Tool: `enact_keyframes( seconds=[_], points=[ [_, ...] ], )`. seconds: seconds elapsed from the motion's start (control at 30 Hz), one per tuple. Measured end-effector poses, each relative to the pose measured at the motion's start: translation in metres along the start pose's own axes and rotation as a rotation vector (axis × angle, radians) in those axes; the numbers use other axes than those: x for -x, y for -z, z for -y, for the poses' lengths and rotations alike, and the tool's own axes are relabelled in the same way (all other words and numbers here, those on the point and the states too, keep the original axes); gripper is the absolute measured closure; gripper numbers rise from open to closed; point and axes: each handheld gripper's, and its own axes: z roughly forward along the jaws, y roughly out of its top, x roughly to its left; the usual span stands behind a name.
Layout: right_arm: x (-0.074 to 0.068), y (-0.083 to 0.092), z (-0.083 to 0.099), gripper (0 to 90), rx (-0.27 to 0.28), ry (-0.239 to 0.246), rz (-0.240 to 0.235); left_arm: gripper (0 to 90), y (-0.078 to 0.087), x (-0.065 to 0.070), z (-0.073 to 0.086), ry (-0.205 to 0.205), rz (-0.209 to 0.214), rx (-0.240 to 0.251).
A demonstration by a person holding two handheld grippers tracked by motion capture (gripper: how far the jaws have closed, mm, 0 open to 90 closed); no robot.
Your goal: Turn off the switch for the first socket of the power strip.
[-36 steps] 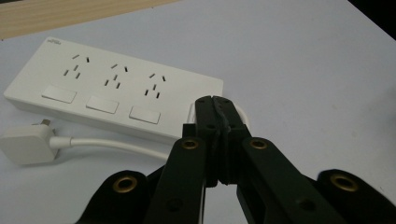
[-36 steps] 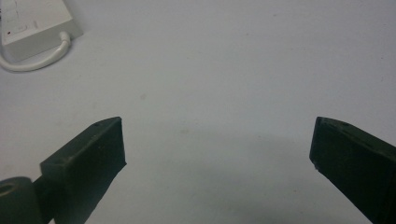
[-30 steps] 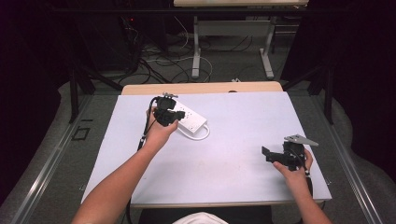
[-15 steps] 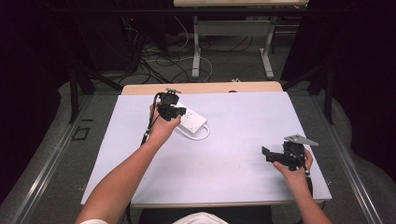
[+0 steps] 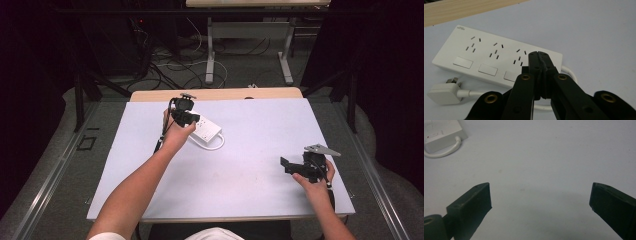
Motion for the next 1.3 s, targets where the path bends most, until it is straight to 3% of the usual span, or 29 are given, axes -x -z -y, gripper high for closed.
enact_keyframes(
  seconds=[0.43,0.6,0.63,1.3],
  points=[
    [0.0,-0.001,0.0,3.7,-0.001,-0.005,-0.004,90.0,-0.016,0.002,-0.005,-0.009,-0.033,-0.05],
    [0.0,-0.002,0.001,3.9,0.019,-0.006,0.005,90.0,-0.023,-0.002,-0.005,0.003,-0.051,-0.064],
    [0.001,-0.001,0.0,3.9,-0.003,-0.002,-0.006,90.0,-0.024,-0.003,-0.005,0.005,-0.055,-0.07],
    [0.0,-0.001,0.001,4.6,-0.01,-0.016,-0.009,90.0,-0.042,-0.021,-0.002,0.04,-0.113,-0.141]
  ],
)
